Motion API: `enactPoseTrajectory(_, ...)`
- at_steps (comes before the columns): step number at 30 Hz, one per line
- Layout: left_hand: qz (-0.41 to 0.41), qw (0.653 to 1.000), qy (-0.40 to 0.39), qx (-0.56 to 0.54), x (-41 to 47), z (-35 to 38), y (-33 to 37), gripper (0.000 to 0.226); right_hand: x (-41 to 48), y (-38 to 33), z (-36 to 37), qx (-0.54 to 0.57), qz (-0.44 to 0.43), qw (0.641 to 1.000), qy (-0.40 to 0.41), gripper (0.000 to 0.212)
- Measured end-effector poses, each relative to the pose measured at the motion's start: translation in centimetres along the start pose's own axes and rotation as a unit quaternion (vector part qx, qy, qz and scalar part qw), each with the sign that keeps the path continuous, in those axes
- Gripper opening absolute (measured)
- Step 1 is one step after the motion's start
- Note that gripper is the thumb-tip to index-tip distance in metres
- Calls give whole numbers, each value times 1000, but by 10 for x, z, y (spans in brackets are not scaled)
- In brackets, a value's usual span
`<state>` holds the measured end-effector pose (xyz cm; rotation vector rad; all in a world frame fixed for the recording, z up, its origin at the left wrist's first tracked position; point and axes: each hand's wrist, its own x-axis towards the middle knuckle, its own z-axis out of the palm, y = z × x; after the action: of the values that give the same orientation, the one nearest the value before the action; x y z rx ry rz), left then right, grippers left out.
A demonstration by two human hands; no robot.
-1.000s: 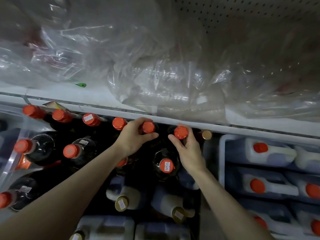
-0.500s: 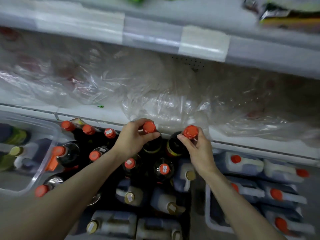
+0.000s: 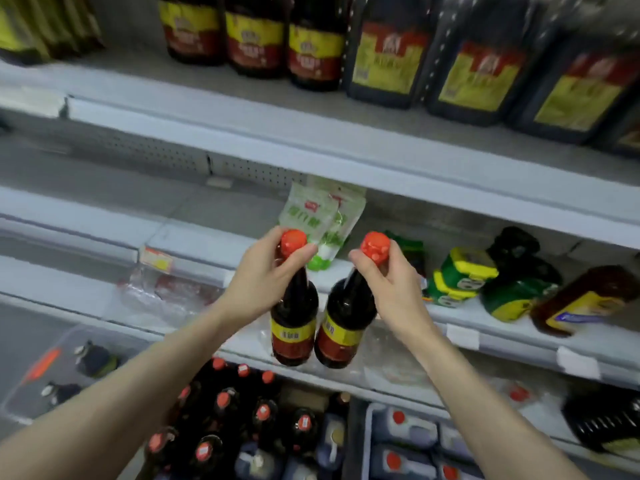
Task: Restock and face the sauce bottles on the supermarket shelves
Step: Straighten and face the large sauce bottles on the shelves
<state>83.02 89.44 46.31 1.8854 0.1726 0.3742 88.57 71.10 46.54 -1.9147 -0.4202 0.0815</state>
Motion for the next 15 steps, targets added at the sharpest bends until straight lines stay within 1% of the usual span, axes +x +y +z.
enactPoseTrajectory(2,38,999,33,-12,11,-23,63,29,11,-63,-20,7,-42,999,7,21)
enactPoseTrajectory(5,100,992,73,-26,26,-56,159,22,26,-158,-45,36,-99,994,8,32)
enactPoseTrajectory(9,193,973,126,-23,37,-93,272,26,39,-275,-75,78,-187,979,23,39)
enactPoseTrajectory(15,294,937,184,-25,49,-142,392,29,50,-410,-100,131,-282,949,50,52)
